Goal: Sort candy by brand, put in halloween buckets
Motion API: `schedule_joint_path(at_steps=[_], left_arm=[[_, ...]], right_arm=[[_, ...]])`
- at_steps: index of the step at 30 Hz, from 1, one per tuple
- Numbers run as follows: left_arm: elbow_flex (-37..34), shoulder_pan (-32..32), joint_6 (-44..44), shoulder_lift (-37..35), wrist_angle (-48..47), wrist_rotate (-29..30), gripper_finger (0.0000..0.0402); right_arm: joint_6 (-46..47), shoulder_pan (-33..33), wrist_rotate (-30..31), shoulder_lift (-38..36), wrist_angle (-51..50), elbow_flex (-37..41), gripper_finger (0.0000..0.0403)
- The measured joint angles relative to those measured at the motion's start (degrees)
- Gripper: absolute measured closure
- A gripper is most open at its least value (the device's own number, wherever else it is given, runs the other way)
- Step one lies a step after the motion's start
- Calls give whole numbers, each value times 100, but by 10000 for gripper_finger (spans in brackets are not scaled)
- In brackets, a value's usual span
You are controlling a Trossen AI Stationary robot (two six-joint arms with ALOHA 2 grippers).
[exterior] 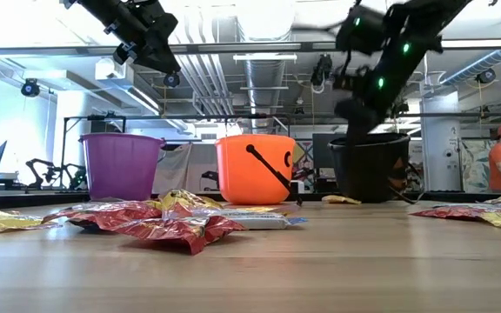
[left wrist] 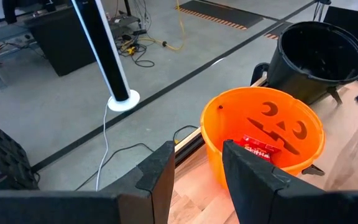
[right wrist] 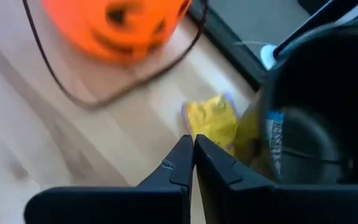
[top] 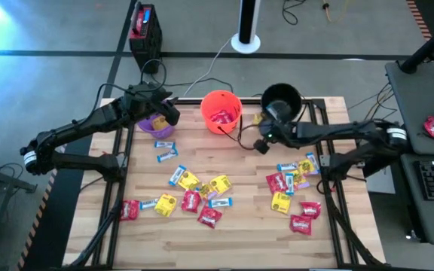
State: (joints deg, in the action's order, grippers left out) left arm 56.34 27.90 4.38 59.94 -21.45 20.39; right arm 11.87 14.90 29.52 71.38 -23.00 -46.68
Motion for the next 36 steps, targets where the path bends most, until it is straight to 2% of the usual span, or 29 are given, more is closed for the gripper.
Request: schedule_joint_path(at_steps=[5,9,15,18,26,36], left_arm=[[0,0,0,0,2,1,281],[0,0,0,0,4,1,281],[-2,0,-74,0,31,1,281],[-1,0,-78,0,30,3,281],[-1,0,-45,0,26,1,281],[-1,0,-44,0,24,4,281]], right_arm=[[950,204,3,-476,-176,-682,394],[1643,790,-63,-318,-1239,-1648,394],[2055,1922,-1622,561,-3093,-2975,394],[2019,2210,-1946,1012,-3677,-3340,394],[1686,2422,-1937,1545,-4381,-3547,394],[1583,2733,-1908,1571,-4585,-2898,394]])
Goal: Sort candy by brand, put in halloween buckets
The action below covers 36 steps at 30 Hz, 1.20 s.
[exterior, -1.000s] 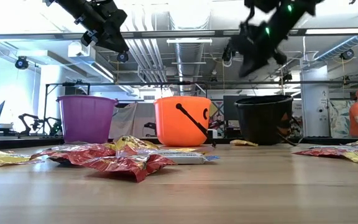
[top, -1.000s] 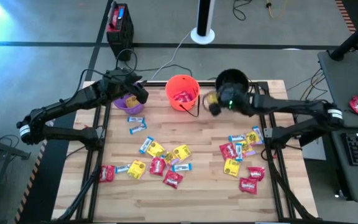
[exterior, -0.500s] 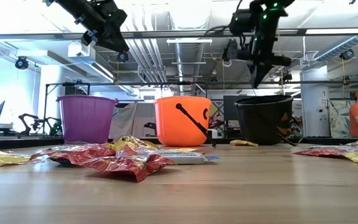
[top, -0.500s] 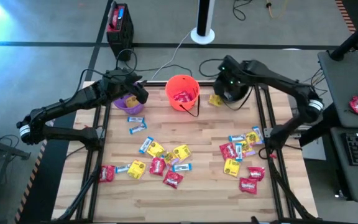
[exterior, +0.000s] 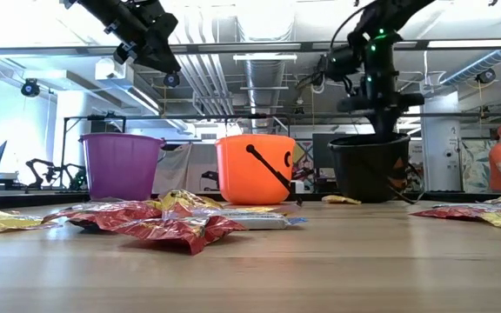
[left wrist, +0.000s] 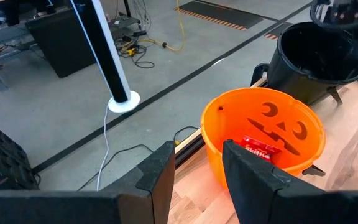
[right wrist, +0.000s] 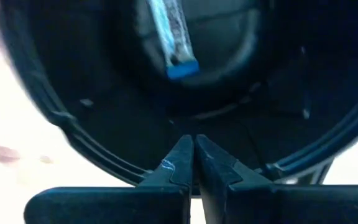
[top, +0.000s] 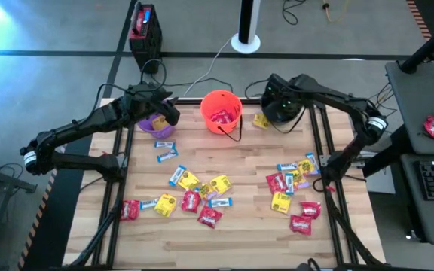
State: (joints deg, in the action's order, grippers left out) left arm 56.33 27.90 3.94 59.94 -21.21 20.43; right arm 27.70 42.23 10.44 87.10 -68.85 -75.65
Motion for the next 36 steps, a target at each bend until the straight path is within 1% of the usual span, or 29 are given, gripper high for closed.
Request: schedule_joint_path(at_steps=[9,14,19,24,27,29,36], left_arm=[[-1,0,1,0,-2,0,281],[0,0,-1,0,0,0,281],[-1,0,-1,0,0,0,281],[-1,0,-1,-1,1,0,281],[-1,0,-1,0,10,0,281],[1,0,-32,0,46,2,281],[-1,0,-40,0,94,0,281]], right_arm=[[-225,221,4,-66,-516,113,394],[-232,415,43,-156,-588,107,394],[-292,566,495,-217,-927,107,394],[-282,620,466,-286,-891,4,394],[-260,620,457,-327,-604,-117,394],[-369,620,455,-328,-449,-163,394],[-660,586,407,-329,-450,-215,394]])
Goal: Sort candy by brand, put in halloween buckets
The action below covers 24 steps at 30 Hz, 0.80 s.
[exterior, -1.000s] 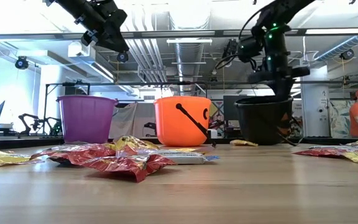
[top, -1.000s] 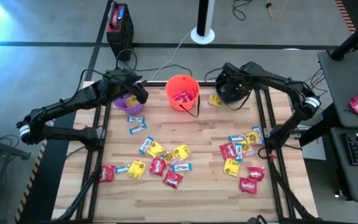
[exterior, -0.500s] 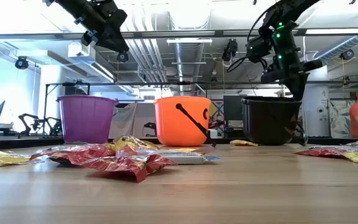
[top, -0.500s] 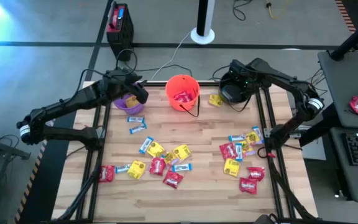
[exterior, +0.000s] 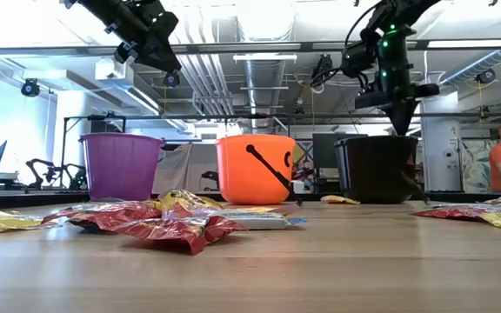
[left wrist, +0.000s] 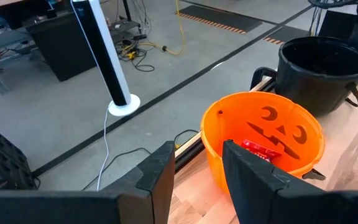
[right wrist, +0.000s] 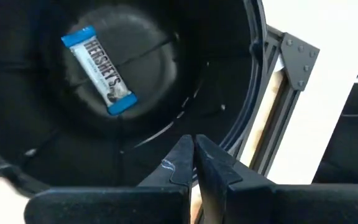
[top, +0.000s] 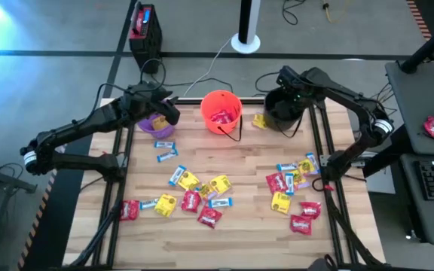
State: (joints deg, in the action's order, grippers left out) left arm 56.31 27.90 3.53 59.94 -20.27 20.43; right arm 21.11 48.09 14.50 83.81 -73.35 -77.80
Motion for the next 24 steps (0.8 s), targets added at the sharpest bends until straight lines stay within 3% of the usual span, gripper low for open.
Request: schedule_joint_path(at_steps=[3,8,11,14,19,24], left_arm=[[1,0,31,0,19,0,281],[0,0,-27,-2,20,0,281],[1,0,-97,-2,20,0,281],[0,1,-109,-2,99,-248,281],[0,-82,-91,-2,702,-1855,290],[0,-272,55,-35,1130,-1943,307]], right_arm=[[-113,-131,-70,-141,59,-318,394],[-596,-388,-1145,-455,644,-780,394],[-558,-728,-1418,-745,1349,-675,394],[-495,-1177,-1270,-986,1880,-373,394],[232,-1950,-435,-1275,2405,196,394],[67,-2872,-273,-1648,4187,1341,394]])
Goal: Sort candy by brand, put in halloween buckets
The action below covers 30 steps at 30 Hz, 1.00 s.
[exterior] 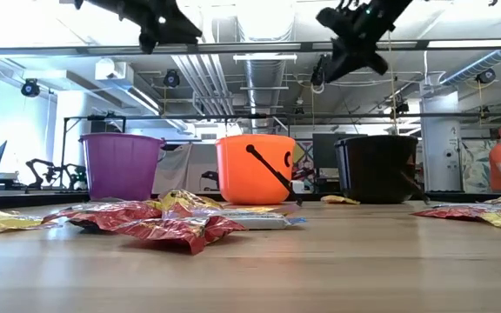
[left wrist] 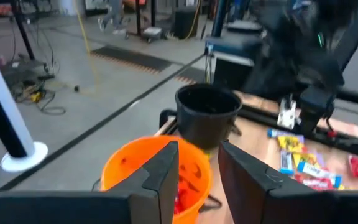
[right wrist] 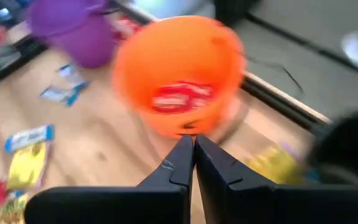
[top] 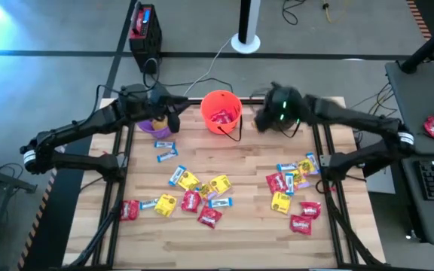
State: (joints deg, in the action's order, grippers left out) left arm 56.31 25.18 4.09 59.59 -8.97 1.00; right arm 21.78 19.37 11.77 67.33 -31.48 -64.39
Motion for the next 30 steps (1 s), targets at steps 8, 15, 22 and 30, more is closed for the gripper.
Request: schedule_joint_path(at_steps=[8,15,22,30], left_arm=[[303,-38,-19,-13,-230,-3,323],[323,-38,-205,10,-273,-5,323],[317,-40,-193,35,-689,-1,323],[304,-40,-189,35,-967,312,323]], right_arm=[[-1136,-1386,2682,-65,1388,1833,394],[-2375,-1463,3136,530,1911,2283,394],[-3017,-1433,3634,1391,2615,2389,394],[-3561,-1662,4634,2546,3417,2401,394]])
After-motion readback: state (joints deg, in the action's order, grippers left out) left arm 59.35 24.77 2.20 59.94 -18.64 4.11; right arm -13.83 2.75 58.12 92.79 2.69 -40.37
